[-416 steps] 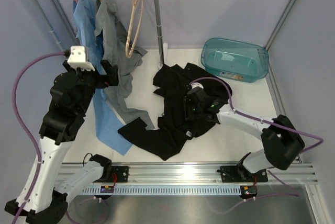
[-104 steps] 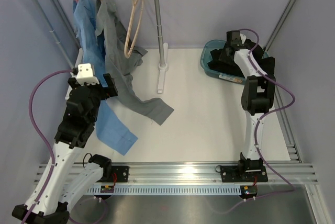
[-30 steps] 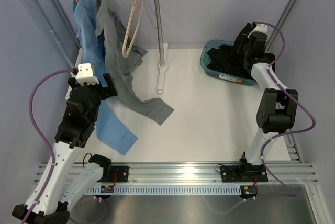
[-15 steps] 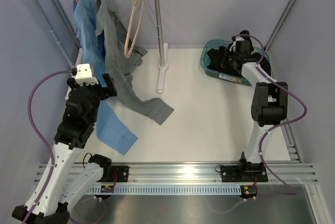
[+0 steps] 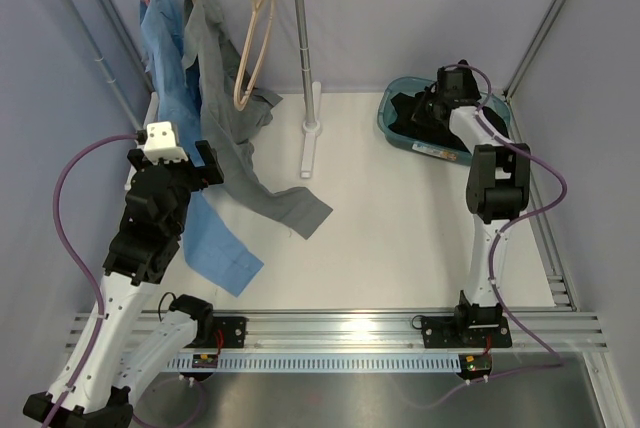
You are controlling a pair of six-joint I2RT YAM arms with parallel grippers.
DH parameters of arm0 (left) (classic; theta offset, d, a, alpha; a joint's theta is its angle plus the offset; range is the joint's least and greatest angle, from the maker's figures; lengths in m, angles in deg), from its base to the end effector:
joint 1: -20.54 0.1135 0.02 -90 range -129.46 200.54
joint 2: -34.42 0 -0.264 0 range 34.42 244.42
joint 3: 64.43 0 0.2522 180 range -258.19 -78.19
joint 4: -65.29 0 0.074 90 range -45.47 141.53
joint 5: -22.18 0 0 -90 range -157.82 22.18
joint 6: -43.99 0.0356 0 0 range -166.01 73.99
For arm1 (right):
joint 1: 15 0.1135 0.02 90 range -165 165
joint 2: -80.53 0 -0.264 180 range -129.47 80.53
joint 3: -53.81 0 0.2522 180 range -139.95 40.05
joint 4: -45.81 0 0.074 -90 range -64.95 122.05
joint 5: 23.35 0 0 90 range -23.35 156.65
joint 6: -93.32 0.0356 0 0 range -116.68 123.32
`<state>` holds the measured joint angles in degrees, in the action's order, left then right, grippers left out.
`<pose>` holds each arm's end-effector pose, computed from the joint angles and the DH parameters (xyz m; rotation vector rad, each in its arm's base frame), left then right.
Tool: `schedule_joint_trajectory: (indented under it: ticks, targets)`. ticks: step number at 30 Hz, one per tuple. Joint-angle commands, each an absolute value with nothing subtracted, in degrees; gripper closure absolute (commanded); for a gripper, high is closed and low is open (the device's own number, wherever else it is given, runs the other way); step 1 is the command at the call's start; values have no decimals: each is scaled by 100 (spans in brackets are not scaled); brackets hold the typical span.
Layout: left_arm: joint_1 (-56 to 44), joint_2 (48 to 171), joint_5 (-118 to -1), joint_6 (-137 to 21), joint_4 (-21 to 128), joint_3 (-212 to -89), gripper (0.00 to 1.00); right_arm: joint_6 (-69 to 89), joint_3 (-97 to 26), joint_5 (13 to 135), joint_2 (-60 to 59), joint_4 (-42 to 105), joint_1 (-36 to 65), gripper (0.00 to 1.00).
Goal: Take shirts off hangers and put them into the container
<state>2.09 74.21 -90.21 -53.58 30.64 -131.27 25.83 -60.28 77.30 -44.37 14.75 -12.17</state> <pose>0.1444 -0.0339 0.3830 -0.1296 1.6884 -0.0071 0.4990 0.0313 0.2100 0.3019 2.3066 0.4390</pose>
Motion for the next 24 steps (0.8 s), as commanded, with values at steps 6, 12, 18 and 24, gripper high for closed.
schedule_joint_trajectory:
  ticks: [6,12,18,24]
  targets:
    - [235,7388,-9111,-5427,3395,-13110,1,2777,-7297,6920,-5201,481,-1192,88]
    - [244,7423,-9111,-5427,3386,-13119,1,2276,-7008,6789,-4219,823,-1183,48]
    - [244,7432,-9111,-5427,3395,-13119,1,1810,-7481,6061,-3742,726,-1192,31]
    - [244,7467,-9102,-5427,3395,-13119,1,1861,-8825,4610,-4391,200,-1359,25]
